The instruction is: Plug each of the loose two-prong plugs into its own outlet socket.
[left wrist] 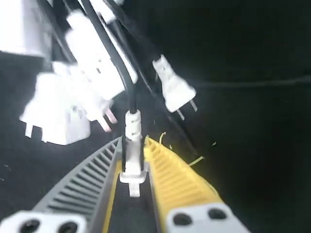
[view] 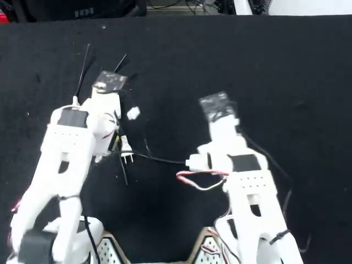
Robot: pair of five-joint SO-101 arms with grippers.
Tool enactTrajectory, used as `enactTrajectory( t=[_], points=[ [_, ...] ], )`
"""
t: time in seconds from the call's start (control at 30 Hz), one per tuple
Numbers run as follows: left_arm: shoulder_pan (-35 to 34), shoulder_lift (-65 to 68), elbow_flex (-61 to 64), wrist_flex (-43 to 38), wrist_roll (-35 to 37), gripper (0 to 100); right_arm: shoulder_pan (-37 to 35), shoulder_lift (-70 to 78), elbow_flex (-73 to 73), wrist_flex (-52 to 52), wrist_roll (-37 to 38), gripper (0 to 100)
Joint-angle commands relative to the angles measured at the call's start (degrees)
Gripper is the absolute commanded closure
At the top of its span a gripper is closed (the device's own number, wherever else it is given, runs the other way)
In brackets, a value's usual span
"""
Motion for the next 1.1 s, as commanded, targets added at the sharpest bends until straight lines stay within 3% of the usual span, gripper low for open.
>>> enactTrajectory(
  t=[0.0,0.17,0.27,0.4,0.47,0.6,0.8,0.9,1.07],
  points=[
    [9.63,-6.95,-2.95,0.0,-0.88,97,3.52,-0.04,-1.8,-1.93,-3.6,82.5],
    [22.99,-7.21,1.71,-2.81,-1.14,97,3.25,0.04,-1.19,-2.02,-4.04,82.5],
    [24.66,-7.21,8.92,-9.85,-1.14,95,3.16,0.04,-0.22,-3.69,-3.87,82.5],
    [23.43,-7.74,17.54,-15.65,-1.05,80,3.16,0.04,0.04,-3.87,-3.6,82.5],
    [21.67,-7.91,18.59,-15.3,-0.79,75,3.08,0.04,0.04,-3.78,-3.6,82.5],
    [15.08,-7.91,14.37,-9.32,-1.14,79,0.88,0.04,0.13,-3.52,-3.6,82.5],
    [0.66,-7.91,7.52,-1.05,-1.14,81,-12.4,0.04,0.22,1.49,-0.35,82.3],
    [-7.6,-7.38,10.15,-5.63,-0.79,81,-19.6,0.04,1.63,1.23,-1.85,82.2],
    [-14.46,-7.82,20.18,-20.66,2.73,81,-31.74,0.04,7.69,-9.93,-14.95,82.2]
  ],
)
